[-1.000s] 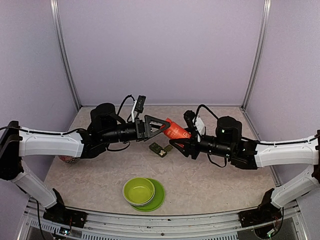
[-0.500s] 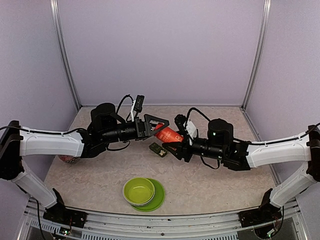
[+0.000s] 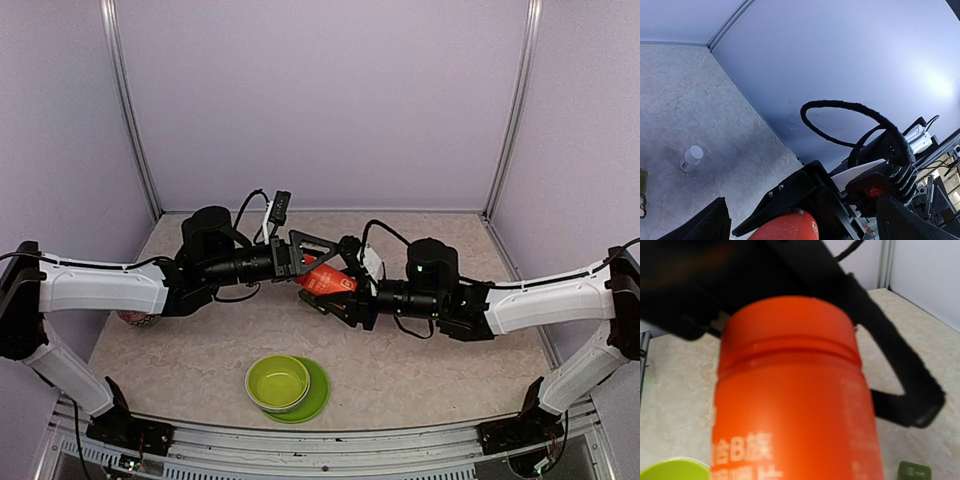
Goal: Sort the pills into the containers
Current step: Screw the lid of the pill bottle onto the pill bottle.
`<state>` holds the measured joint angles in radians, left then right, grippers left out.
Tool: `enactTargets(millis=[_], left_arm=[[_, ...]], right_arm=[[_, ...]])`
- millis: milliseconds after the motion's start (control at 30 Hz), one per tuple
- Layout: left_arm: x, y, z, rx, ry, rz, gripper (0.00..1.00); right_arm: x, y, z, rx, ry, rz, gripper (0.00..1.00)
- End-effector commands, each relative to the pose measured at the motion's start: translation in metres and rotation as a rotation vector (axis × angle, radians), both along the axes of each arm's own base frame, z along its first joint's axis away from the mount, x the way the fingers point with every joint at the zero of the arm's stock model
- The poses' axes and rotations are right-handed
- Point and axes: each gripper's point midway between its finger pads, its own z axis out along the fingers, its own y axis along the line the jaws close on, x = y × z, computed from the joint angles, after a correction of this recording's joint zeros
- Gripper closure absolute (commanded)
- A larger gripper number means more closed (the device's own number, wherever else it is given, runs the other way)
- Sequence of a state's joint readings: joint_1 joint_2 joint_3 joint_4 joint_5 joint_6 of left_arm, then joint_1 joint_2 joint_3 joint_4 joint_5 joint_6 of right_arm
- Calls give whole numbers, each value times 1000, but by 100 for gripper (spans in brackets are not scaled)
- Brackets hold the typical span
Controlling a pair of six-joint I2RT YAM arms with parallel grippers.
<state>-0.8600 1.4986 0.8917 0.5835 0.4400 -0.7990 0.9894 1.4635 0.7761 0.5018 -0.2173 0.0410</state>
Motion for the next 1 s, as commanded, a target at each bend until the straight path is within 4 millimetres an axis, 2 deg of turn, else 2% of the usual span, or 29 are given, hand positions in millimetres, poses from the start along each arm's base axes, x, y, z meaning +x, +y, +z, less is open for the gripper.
enactTargets(millis=[0, 167, 333, 567, 767, 967], left_arm=[[-15, 2, 43, -98, -120, -40, 1], [-11, 6, 40, -83, -119, -17, 1], [-5, 11, 27, -51, -88, 9, 1], [-5, 11, 17, -28, -60, 2, 1], [-8, 6, 11, -9, -44, -28, 1], [-12, 3, 14, -20, -53, -59, 1]], right_arm=[[-14, 8, -11, -37, 22, 64, 60], [-14, 4, -1, -19, 1, 53, 60], [-9, -9, 16, 0, -55, -7, 59], [4, -28, 30, 7, -108, -119, 59], [16, -36, 29, 2, -115, -193, 59], [17, -30, 18, -29, -105, -182, 59]])
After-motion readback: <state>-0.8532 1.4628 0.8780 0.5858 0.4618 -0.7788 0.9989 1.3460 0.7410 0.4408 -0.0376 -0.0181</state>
